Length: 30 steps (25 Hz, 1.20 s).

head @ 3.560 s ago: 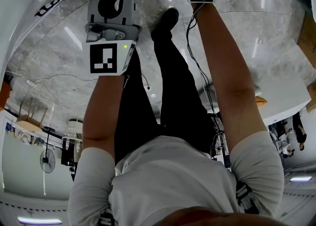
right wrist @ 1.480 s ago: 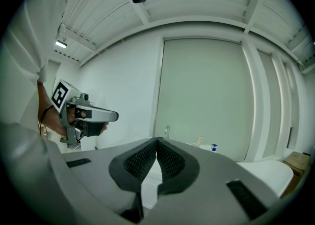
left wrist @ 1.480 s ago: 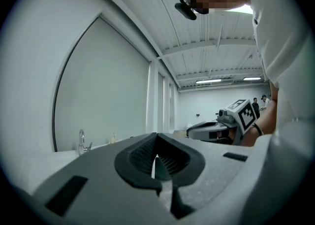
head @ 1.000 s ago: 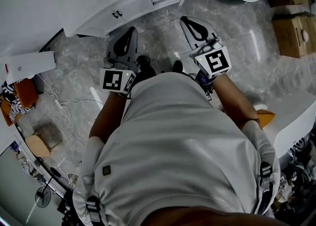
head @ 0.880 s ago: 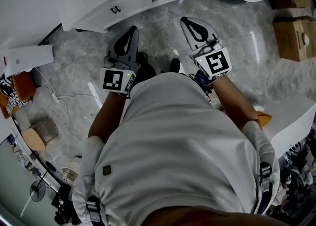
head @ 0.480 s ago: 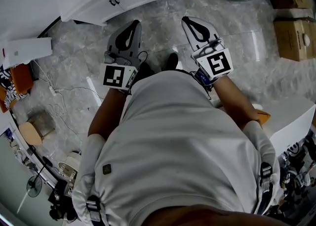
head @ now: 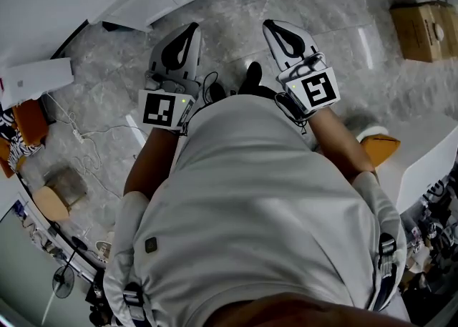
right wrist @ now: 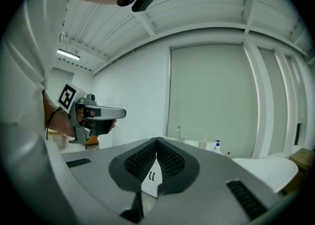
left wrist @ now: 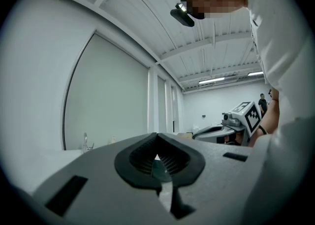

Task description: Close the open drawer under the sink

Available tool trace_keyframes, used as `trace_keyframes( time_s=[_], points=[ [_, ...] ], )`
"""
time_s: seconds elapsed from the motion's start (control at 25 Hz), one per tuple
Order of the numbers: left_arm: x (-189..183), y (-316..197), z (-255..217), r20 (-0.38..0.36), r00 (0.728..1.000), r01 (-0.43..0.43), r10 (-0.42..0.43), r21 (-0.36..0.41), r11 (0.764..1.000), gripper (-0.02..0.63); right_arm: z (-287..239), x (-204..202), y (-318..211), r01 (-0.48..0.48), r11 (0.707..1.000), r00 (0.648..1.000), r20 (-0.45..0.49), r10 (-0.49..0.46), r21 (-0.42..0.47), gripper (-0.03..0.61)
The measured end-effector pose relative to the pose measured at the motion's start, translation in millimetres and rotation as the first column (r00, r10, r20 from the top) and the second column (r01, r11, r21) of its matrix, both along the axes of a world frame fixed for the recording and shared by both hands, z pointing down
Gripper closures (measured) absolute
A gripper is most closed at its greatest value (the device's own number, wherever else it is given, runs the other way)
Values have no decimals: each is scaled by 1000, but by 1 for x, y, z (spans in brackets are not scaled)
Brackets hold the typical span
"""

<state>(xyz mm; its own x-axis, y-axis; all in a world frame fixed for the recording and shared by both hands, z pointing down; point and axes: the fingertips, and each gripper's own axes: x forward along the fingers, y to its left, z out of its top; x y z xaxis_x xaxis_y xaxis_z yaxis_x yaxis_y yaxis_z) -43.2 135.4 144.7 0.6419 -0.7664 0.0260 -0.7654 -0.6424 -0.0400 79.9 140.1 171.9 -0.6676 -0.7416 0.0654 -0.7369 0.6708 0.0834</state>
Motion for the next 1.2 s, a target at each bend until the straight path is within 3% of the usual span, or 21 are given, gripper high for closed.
trace_keyframes(
  time_s=[0.48, 1.2],
  points=[
    [-55, 59, 0, -19, 998, -54, 55, 7, 998, 604, -10, -52, 64, -55, 998, 998, -8, 56, 28, 554],
    [-71, 81, -19, -50, 995, -83, 86, 62, 995, 604, -21, -77, 83, -81, 996, 996, -24, 83, 46, 553]
  ],
)
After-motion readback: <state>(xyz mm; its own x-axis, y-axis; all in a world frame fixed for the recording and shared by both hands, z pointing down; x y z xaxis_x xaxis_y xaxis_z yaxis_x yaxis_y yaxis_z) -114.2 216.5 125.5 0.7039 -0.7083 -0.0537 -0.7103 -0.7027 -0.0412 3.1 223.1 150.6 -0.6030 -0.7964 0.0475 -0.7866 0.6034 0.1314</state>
